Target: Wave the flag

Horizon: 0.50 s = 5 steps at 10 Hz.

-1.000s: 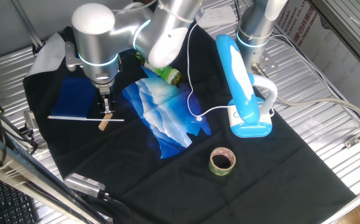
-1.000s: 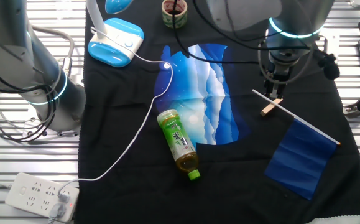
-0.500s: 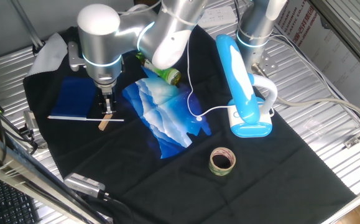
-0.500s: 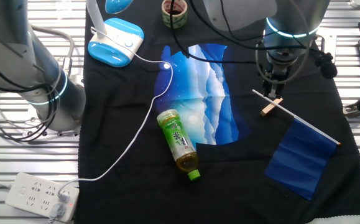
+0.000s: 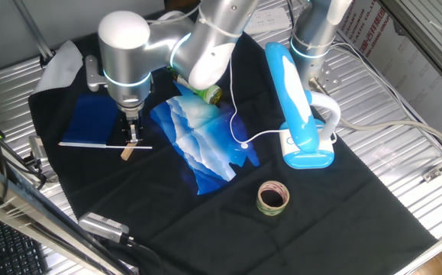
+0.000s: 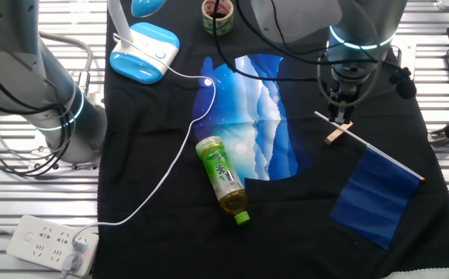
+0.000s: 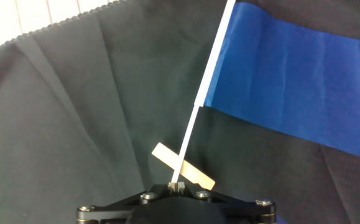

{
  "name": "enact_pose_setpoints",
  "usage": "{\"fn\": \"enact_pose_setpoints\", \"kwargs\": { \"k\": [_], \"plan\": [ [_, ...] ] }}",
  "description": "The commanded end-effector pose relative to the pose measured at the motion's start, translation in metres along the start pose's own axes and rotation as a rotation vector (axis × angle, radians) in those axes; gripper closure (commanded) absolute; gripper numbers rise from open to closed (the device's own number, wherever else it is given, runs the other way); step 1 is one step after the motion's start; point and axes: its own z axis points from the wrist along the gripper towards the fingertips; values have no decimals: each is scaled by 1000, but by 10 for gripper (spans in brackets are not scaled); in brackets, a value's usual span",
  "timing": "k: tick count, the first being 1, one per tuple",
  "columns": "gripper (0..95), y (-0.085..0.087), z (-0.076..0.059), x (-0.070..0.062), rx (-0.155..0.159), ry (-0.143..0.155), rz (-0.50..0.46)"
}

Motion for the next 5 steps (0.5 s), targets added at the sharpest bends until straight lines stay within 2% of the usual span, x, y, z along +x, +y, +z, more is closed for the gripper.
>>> {"fn": "enact_pose_setpoints", "kwargs": {
  "k": [1,2,3,5],
  "plan": [
    [950,0,-2,0,-4,3,-1],
    [950,0,-2,0,-5,1,-1],
    [760,0,-2,0,-8,3,0],
    [760,0,-2,0,-8,3,0]
  ]
}}
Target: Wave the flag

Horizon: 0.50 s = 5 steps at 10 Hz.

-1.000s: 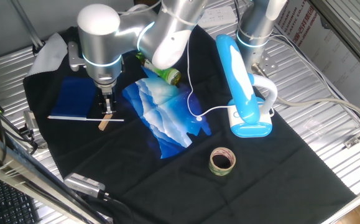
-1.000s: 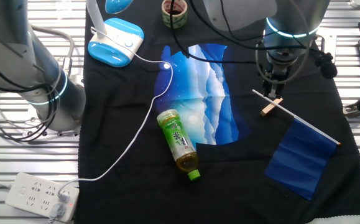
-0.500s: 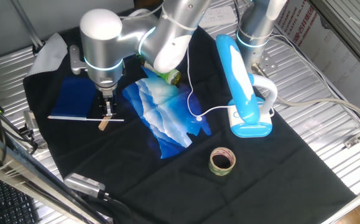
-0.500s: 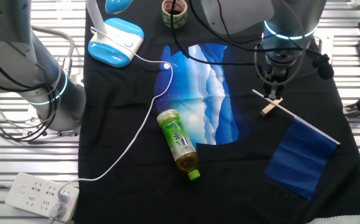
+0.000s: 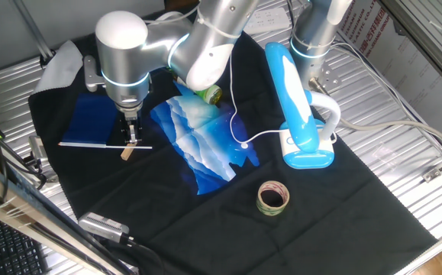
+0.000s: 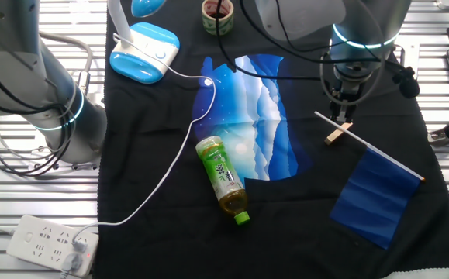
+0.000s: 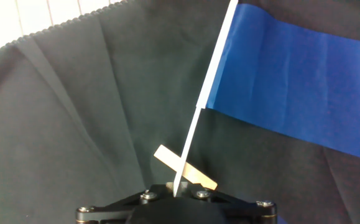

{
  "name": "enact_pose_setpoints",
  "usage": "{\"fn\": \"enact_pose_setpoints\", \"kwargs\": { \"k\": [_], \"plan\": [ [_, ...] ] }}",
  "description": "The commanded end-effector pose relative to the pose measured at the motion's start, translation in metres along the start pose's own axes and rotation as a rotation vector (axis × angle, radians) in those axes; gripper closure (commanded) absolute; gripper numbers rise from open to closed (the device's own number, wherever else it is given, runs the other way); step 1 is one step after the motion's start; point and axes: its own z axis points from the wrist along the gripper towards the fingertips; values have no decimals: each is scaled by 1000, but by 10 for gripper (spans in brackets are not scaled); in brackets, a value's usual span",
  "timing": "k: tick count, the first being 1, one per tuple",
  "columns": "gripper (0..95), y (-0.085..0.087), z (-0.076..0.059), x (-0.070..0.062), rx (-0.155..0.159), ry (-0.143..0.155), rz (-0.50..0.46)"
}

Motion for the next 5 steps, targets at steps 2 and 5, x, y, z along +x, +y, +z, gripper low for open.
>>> {"fn": "enact_pose_setpoints", "kwargs": {
  "k": [2,5],
  "plan": [
    [760,0,0,0,-1,2,0],
    [760,0,1,1,-8,0,1]
  ]
}}
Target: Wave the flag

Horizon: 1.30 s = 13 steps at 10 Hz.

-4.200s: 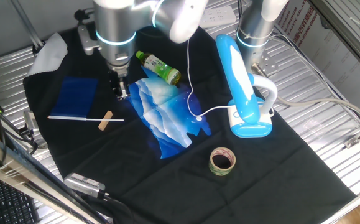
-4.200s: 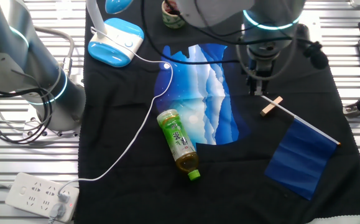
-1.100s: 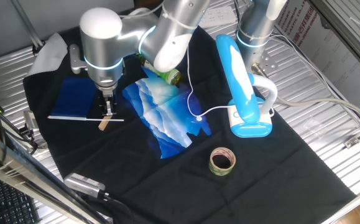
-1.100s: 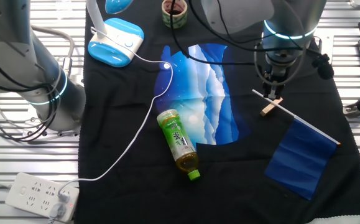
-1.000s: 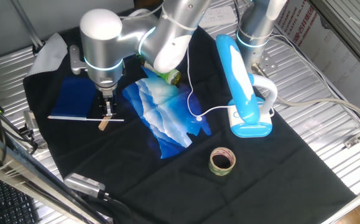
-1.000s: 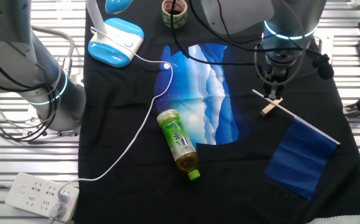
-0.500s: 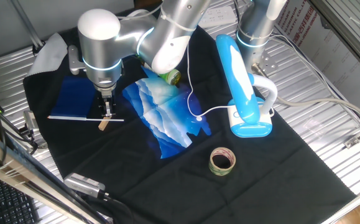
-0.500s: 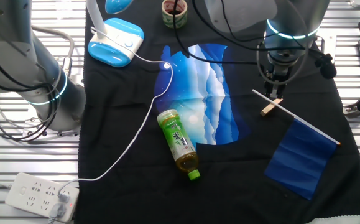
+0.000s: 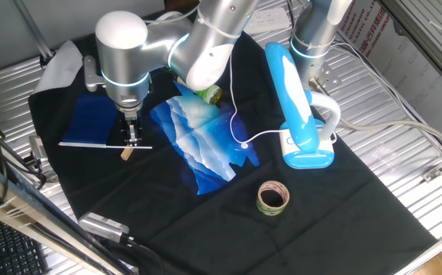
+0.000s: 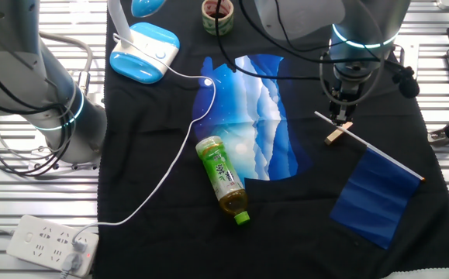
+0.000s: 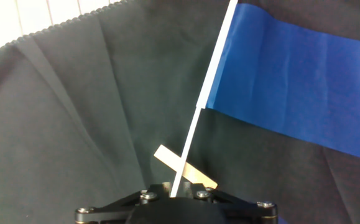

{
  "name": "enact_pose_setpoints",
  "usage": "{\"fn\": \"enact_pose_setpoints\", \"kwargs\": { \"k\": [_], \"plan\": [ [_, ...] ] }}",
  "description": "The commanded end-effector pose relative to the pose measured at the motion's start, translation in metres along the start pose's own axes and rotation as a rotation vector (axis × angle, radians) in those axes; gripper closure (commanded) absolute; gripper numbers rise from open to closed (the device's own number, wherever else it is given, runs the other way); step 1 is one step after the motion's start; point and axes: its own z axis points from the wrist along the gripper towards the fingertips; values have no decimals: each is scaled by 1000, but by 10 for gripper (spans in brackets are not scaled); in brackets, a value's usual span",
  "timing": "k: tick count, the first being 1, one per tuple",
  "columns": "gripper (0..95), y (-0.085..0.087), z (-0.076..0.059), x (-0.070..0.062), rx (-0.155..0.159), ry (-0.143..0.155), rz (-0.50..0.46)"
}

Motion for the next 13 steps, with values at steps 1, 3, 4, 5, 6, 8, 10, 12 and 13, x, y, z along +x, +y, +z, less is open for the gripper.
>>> {"fn": "enact_pose_setpoints", "kwargs": {
  "k": [1,3,4,5,6,8,10,12,13],
  "plan": [
    [760,-1,1,1,-5,-1,0],
    [760,-2,3,3,-4,-4,0],
    [760,-1,3,3,-2,-3,-1],
    [760,-1,3,3,-2,1,-1],
    [760,-1,2,3,-1,0,-4],
    [760,-1,1,1,0,1,-3],
    [760,-1,0,0,0,3,-11],
    [760,-1,0,0,-1,2,-10],
    [760,-1,0,0,-1,-3,-4]
  ]
}}
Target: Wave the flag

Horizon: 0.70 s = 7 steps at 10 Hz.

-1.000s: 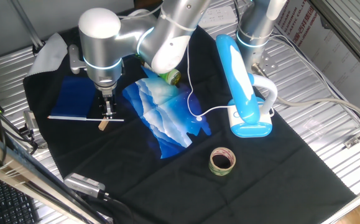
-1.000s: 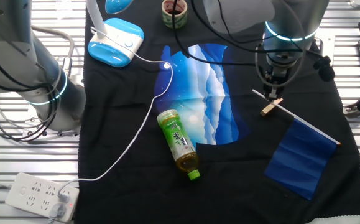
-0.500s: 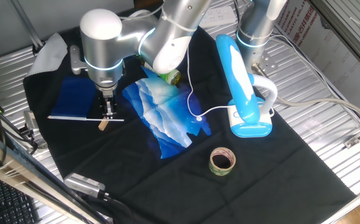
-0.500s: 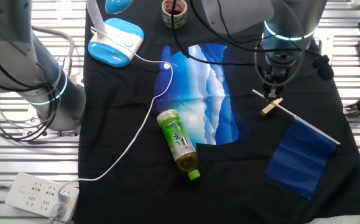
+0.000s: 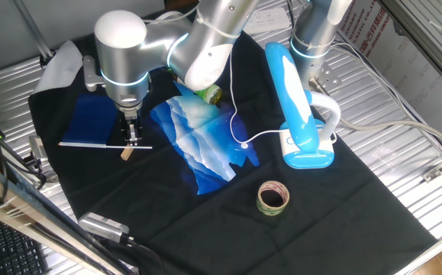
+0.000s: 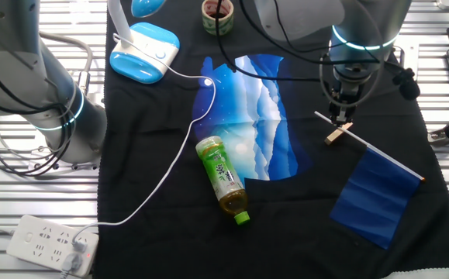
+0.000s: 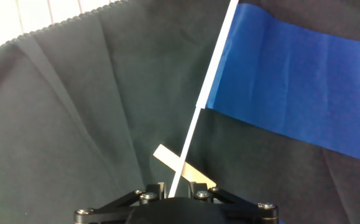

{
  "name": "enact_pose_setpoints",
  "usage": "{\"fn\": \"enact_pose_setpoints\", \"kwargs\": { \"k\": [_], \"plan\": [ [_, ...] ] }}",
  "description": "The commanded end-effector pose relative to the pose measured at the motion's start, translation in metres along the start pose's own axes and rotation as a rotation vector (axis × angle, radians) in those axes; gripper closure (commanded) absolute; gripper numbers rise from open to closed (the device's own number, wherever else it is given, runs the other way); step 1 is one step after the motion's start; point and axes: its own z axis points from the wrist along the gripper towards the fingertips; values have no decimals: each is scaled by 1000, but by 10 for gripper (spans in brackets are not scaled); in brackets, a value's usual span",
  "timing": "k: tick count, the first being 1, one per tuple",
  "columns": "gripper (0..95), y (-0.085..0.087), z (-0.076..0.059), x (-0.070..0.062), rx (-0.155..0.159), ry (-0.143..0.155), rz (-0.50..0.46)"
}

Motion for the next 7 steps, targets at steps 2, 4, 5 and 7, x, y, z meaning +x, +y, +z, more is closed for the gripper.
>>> {"fn": "enact_pose_setpoints", "kwargs": {
  "k": [2,4,5,7],
  "plan": [
    [760,0,0,0,-4,-11,3],
    [760,0,0,0,-5,-25,-24],
    [760,0,0,0,-5,-34,-24],
    [760,0,0,0,-13,-68,-4]
  ]
}}
